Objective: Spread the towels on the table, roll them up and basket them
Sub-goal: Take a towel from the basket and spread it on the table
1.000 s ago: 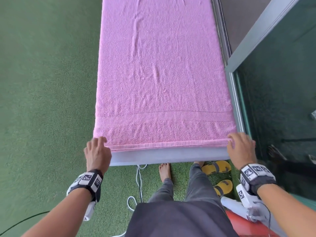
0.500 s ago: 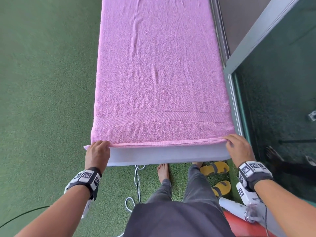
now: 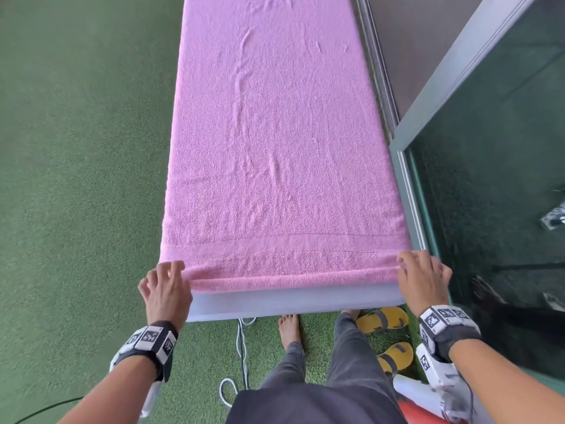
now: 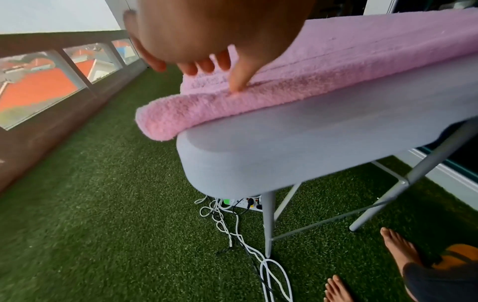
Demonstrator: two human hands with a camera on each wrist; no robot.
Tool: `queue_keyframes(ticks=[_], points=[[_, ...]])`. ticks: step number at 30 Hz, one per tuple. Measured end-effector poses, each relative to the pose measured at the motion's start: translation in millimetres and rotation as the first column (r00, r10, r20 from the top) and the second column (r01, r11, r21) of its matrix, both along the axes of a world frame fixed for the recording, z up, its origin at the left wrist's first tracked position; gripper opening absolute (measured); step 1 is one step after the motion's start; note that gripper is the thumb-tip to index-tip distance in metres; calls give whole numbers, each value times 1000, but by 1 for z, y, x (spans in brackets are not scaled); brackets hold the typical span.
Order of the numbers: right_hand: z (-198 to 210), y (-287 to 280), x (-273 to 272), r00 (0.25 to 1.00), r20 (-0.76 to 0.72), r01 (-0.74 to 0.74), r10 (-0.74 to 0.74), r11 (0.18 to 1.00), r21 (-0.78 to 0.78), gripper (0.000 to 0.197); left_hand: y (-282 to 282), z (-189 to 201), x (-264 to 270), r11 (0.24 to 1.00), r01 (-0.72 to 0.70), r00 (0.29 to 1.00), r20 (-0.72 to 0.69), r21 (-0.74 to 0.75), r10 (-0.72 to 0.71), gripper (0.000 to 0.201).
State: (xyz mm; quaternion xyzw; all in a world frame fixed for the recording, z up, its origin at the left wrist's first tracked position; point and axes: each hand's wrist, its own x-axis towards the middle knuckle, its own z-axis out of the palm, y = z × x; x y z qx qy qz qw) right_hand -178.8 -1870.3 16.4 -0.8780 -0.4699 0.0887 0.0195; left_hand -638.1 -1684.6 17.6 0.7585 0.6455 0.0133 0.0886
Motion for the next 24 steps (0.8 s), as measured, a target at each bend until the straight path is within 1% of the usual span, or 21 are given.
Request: queue_keyframes(ticks=[1,3,4,6,7,10,12,15,17,18,19,20,21,22,24], points=[[0,-2,-3,1000,-30,0,2,999,42,9,-4,1,3,1000,-3,999,43,26,2,26],[-4,-7,-11,986,-147,-67,80,993,97,11,-12,-6,4,997,71,986,148,18,-73,31],[-7,-10,-15,972,-195,-116,134,988,98,15,-15,-9,4,992,124,976,181,-1,-122,35],[-11,-14,-20,956,-228,-174,186,982,72,27,-20,-14,2,983,182,964,201,-17,-175,41],[-12,-14,-20,958,-229,-163,174,984,65,31,-20,-15,1,984,177,963,208,-12,-171,40],[-10,-10,-17,968,-223,-100,113,993,70,34,-13,-16,-2,987,157,965,209,21,-157,36],[-10,-6,-14,966,-250,-56,70,997,62,35,-7,-20,-7,983,179,958,221,27,-181,39],[-11,-2,-11,957,-289,12,20,994,108,34,-4,-19,-12,973,230,953,196,21,-229,44],[-12,-1,-10,960,-278,4,26,994,109,31,-2,-14,-13,970,244,957,157,8,-242,42],[-12,-2,-10,962,-270,-6,32,995,98,29,-2,-12,-12,968,250,961,124,3,-248,36],[-12,-3,-9,964,-266,-10,31,997,80,27,-2,-9,-11,969,246,967,78,-24,-243,26],[-11,-4,-7,968,-250,-16,29,998,52,25,-2,-7,-11,970,242,970,37,-19,-241,15],[-10,-4,-4,973,-228,-31,34,999,15,23,0,-6,-11,975,218,976,14,-29,-218,15],[-8,-4,-2,975,-217,-56,49,998,-24,21,1,-7,-11,978,204,979,0,-39,-204,21],[-3,-3,0,975,-204,-111,91,990,-84,16,5,-8,-11,984,165,986,11,-61,-164,25]])
